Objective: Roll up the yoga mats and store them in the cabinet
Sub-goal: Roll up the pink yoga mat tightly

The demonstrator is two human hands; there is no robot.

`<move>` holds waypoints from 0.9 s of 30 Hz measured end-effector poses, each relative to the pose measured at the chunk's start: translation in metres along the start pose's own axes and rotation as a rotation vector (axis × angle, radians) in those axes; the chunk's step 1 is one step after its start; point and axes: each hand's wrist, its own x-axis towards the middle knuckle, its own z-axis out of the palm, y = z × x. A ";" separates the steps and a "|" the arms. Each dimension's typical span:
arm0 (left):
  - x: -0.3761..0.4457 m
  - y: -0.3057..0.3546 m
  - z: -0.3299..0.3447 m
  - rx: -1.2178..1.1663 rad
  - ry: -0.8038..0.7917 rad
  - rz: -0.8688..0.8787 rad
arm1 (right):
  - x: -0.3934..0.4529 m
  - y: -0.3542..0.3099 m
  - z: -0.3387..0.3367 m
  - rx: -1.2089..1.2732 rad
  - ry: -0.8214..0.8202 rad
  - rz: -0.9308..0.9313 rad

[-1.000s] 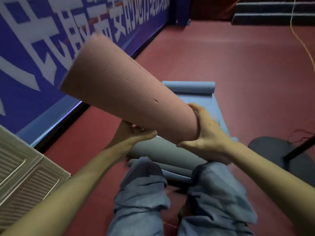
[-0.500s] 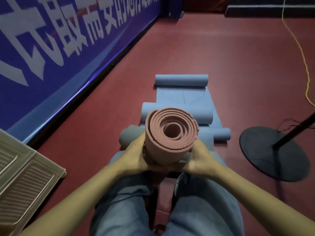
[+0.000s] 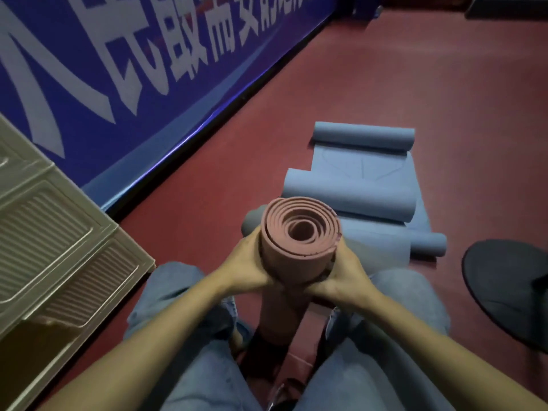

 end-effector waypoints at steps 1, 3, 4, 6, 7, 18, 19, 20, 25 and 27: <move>0.000 -0.004 -0.008 0.010 0.000 0.001 | 0.008 -0.003 0.005 0.003 -0.021 0.005; -0.001 -0.014 -0.026 0.017 0.001 -0.021 | 0.026 -0.008 0.017 0.012 -0.063 -0.007; -0.002 -0.021 -0.034 0.004 0.003 -0.033 | 0.033 -0.010 0.024 0.014 -0.093 -0.023; -0.011 -0.033 -0.045 -0.012 0.014 -0.055 | 0.045 -0.013 0.037 0.007 -0.169 -0.062; -0.016 -0.038 -0.050 -0.012 0.017 -0.064 | 0.050 -0.016 0.043 0.024 -0.197 -0.081; -0.066 -0.087 -0.132 -0.037 0.236 -0.072 | 0.119 -0.100 0.122 -0.089 -0.270 -0.412; -0.069 -0.094 -0.145 -0.017 0.198 -0.081 | 0.122 -0.101 0.129 -0.098 -0.290 -0.424; -0.072 -0.106 -0.159 -0.011 0.165 -0.090 | 0.124 -0.102 0.135 -0.122 -0.326 -0.420; -0.084 -0.223 -0.190 -0.288 0.628 -0.483 | 0.141 -0.092 0.152 -0.288 -0.356 -0.339; -0.102 -0.303 -0.178 -0.310 0.780 -0.821 | 0.151 -0.098 0.160 -0.306 -0.344 -0.328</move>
